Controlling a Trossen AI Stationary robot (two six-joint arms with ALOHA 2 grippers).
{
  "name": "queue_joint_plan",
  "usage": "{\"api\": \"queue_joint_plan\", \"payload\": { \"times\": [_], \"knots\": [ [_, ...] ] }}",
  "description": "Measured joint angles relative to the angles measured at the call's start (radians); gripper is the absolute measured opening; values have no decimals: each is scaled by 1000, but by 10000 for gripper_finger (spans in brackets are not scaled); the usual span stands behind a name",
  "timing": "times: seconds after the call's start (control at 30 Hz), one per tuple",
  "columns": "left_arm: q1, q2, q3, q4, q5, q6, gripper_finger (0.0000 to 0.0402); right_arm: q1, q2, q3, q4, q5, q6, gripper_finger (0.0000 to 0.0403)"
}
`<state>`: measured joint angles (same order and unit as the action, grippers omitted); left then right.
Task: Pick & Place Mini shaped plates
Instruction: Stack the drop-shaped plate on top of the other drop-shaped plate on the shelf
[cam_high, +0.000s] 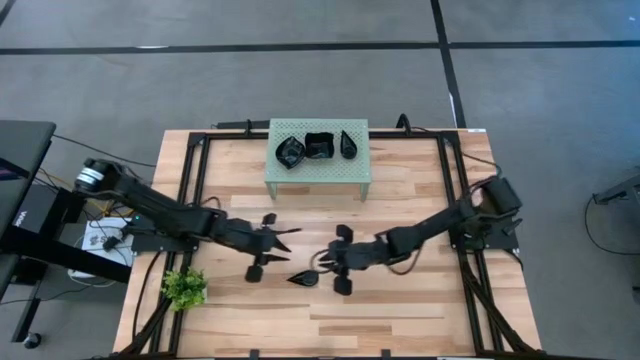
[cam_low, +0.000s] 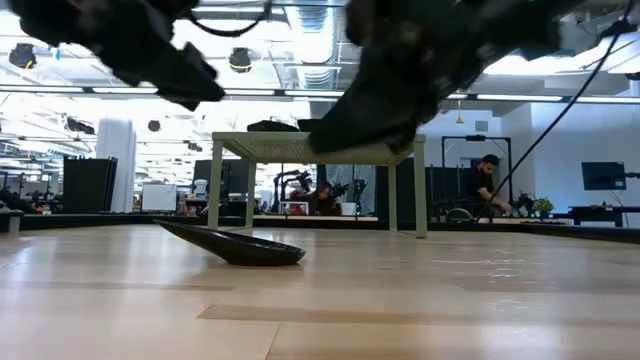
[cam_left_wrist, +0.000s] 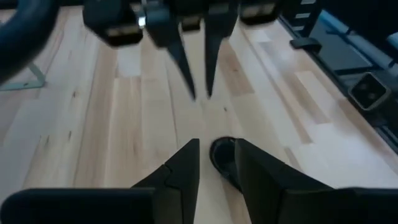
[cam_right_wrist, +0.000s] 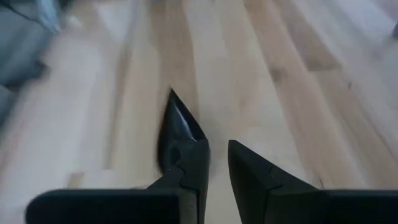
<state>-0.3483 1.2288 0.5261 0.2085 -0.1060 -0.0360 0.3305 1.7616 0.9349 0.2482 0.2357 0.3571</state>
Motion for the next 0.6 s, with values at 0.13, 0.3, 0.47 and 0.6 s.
{"api": "queue_joint_plan", "payload": {
  "times": [0.13,0.3,0.47,0.6],
  "knots": [
    [-35,-118,-88,1,-29,-7,104,-11,119,144,-171,-34,-54,56],
    [-53,-207,-164,9,-83,-56,104,-16,206,282,-331,-59,-47,56],
    [-60,-238,-207,31,-110,-60,104,-30,284,369,-326,-150,-45,56],
    [-60,-230,-213,43,-131,-60,104,-46,317,388,-363,-154,-45,56]
  ]
}}
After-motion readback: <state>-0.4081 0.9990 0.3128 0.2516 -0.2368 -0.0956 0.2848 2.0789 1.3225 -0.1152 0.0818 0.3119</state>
